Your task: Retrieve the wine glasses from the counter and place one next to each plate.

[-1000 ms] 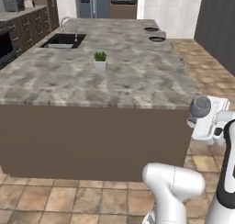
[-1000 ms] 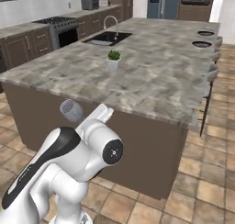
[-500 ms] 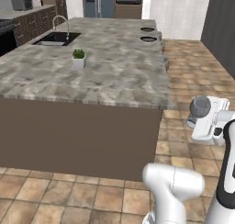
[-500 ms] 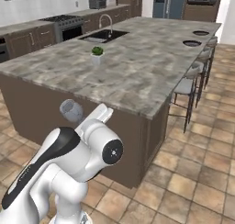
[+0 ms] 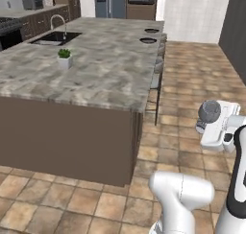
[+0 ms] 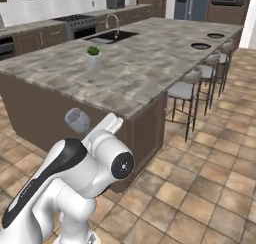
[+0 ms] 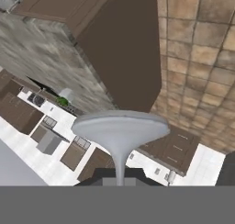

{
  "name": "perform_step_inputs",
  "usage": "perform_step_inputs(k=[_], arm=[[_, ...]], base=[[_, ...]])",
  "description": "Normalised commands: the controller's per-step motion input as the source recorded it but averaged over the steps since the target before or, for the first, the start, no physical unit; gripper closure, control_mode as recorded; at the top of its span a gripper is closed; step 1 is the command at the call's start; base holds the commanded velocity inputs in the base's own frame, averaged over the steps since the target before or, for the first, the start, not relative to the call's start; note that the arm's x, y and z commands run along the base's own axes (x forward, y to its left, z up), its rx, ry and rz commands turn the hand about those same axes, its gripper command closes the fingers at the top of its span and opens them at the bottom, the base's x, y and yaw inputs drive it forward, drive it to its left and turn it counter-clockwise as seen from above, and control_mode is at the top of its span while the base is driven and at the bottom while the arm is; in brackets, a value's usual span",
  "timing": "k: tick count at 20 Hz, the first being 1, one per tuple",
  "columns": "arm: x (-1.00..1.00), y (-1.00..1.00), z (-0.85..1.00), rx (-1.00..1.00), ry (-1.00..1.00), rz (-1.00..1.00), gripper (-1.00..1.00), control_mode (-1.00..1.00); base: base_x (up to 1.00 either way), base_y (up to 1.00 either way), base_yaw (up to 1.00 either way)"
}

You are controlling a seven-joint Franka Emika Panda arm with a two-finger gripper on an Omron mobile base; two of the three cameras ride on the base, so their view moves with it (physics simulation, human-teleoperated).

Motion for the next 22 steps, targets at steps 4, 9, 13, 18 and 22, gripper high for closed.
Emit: perform_step_inputs(k=[4,9,13,18,22], arm=[[0.0,0.0,0.0,0.0,0.0,0.0,1.0,1.0],[0.0,0.0,0.0,0.0,0.0,0.0,1.0,1.0],[0.0,0.0,0.0,0.0,0.0,0.0,1.0,1.0],[0.0,0.0,0.0,0.0,0.0,0.0,1.0,1.0],[0.0,0.0,0.0,0.0,0.0,0.0,1.0,1.0]], base=[[0.0,-1.0,0.2],[0.33,-1.0,0.12],[0.85,-1.0,0.07],[1.0,-1.0,0.15],[1.0,-1.0,0.15]])
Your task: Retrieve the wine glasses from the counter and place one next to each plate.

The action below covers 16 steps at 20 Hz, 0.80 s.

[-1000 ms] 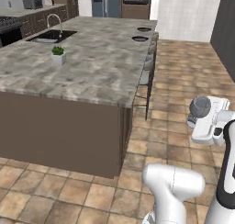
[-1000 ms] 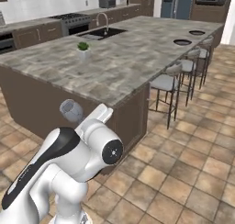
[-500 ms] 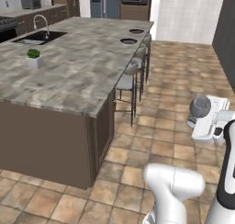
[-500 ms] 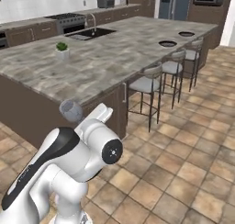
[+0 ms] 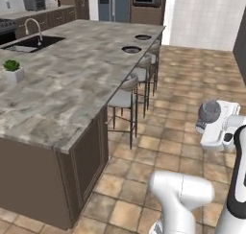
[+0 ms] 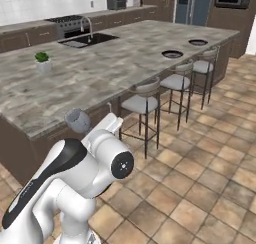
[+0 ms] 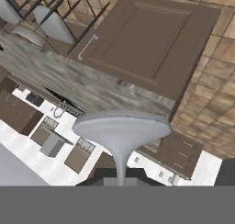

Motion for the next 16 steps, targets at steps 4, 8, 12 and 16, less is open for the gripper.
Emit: perform_step_inputs(k=[4,8,12,16], arm=[[0.0,0.0,0.0,0.0,0.0,0.0,1.0,1.0],[0.0,0.0,0.0,0.0,0.0,0.0,1.0,1.0],[0.0,0.0,0.0,0.0,0.0,0.0,1.0,1.0],[0.0,0.0,0.0,0.0,0.0,0.0,1.0,1.0]], base=[[1.0,-1.0,0.17],[1.0,-1.0,0.18],[1.0,-1.0,0.17],[1.0,-1.0,0.13]])
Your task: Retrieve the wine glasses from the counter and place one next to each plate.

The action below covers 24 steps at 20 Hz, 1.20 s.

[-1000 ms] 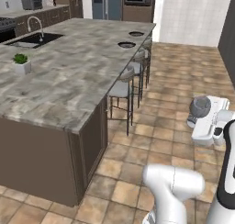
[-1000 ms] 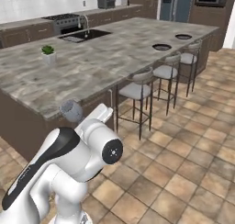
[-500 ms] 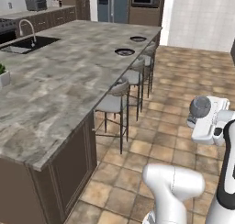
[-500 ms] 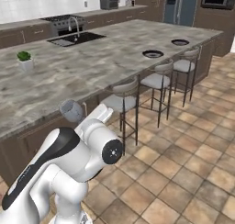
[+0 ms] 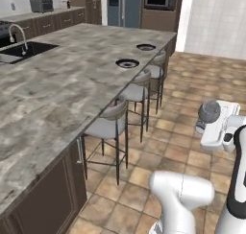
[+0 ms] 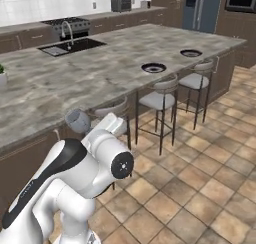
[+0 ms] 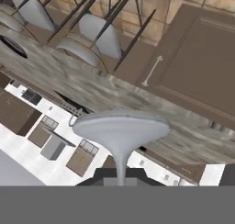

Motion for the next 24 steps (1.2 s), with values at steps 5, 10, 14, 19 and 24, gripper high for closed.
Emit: perform_step_inputs(k=[5,10,14,19,24], arm=[[0.0,0.0,0.0,0.0,0.0,0.0,1.0,1.0],[0.0,0.0,0.0,0.0,0.0,0.0,1.0,1.0],[0.0,0.0,0.0,0.0,0.0,0.0,1.0,1.0],[0.0,0.0,0.0,0.0,0.0,0.0,1.0,1.0],[0.0,0.0,0.0,0.0,0.0,0.0,1.0,1.0]], base=[[1.0,-1.0,0.13],[0.9,-1.0,0.08],[0.86,-1.0,0.09],[0.83,-1.0,0.11],[0.96,-1.0,0.15]])
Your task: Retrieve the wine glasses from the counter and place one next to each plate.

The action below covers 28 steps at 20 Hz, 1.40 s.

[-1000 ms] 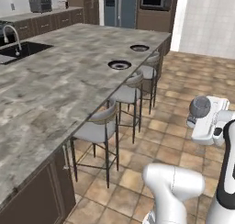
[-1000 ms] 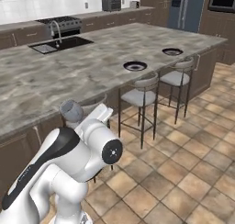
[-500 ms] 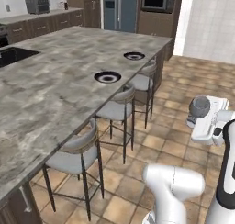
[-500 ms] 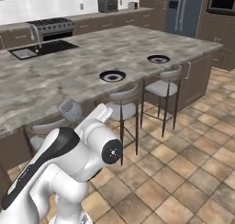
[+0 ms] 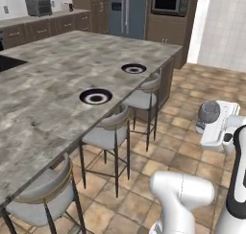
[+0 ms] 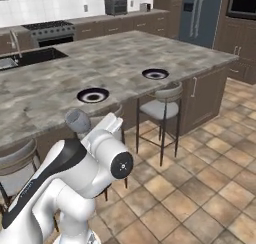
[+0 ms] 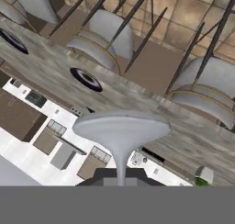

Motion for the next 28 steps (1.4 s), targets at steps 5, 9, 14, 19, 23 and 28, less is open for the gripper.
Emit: perform_step_inputs(k=[5,9,14,19,23,28], arm=[[0.0,0.0,0.0,0.0,0.0,0.0,1.0,1.0],[0.0,0.0,0.0,0.0,0.0,0.0,1.0,1.0],[0.0,0.0,0.0,0.0,0.0,0.0,1.0,1.0],[0.0,0.0,0.0,0.0,0.0,0.0,1.0,1.0],[0.0,0.0,0.0,0.0,0.0,0.0,1.0,1.0],[0.0,0.0,0.0,0.0,0.0,0.0,1.0,1.0]], base=[[1.0,-1.0,0.16],[1.0,-1.0,0.19],[1.0,-0.99,0.29],[0.86,-0.79,0.53],[0.5,-0.65,0.68],[0.12,-0.64,0.57]])
